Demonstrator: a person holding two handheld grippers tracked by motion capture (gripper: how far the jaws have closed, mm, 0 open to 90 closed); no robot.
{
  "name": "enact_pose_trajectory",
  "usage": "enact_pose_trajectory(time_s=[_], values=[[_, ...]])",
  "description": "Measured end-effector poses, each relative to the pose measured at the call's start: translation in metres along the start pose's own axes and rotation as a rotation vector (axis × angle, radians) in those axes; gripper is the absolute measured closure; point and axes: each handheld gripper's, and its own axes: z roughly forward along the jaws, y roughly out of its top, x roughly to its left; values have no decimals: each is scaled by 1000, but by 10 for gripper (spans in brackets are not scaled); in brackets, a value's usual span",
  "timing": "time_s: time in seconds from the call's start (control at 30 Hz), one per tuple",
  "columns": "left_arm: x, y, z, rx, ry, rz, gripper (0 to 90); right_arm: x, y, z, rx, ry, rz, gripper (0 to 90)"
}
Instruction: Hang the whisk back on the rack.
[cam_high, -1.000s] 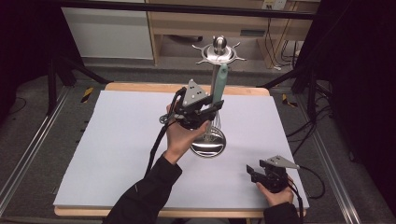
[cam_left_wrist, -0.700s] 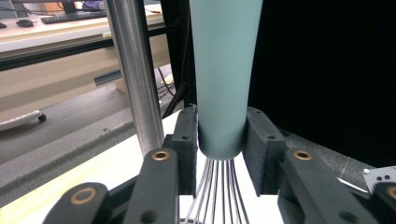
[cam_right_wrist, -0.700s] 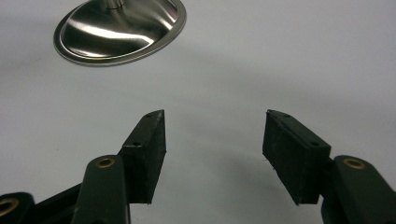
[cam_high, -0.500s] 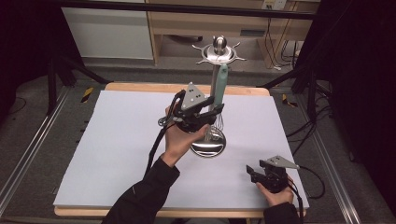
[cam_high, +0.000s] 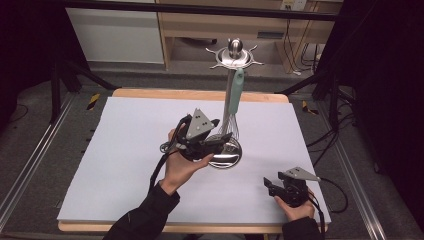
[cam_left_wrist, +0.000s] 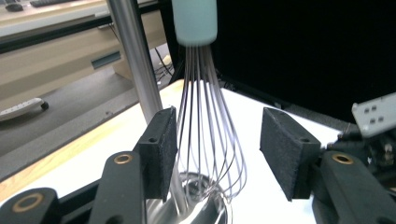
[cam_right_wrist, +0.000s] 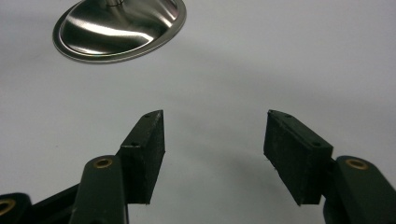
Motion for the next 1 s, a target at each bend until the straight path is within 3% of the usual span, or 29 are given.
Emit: enact_pose_trajectory(time_s=[0.23, 0.43, 0.53, 0.67, 0.87, 1.0], values=[[5, -23, -6, 47, -7, -3, 426, 0, -1, -1, 3, 5, 3, 380], [16, -50, -13, 85, 8, -33, 402, -1, -2, -2, 8, 9, 14, 379], [24, -69, -18, 112, 22, -51, 396, -1, -3, -2, 11, 6, 15, 372], [31, -84, -24, 138, 37, -62, 392, -1, -3, -1, 14, -4, 7, 362], [47, -111, -37, 174, 62, -113, 382, -1, -4, -1, 20, -3, 20, 330], [58, -131, -46, 204, 104, -139, 375, -2, -4, -1, 22, -4, 18, 314]])
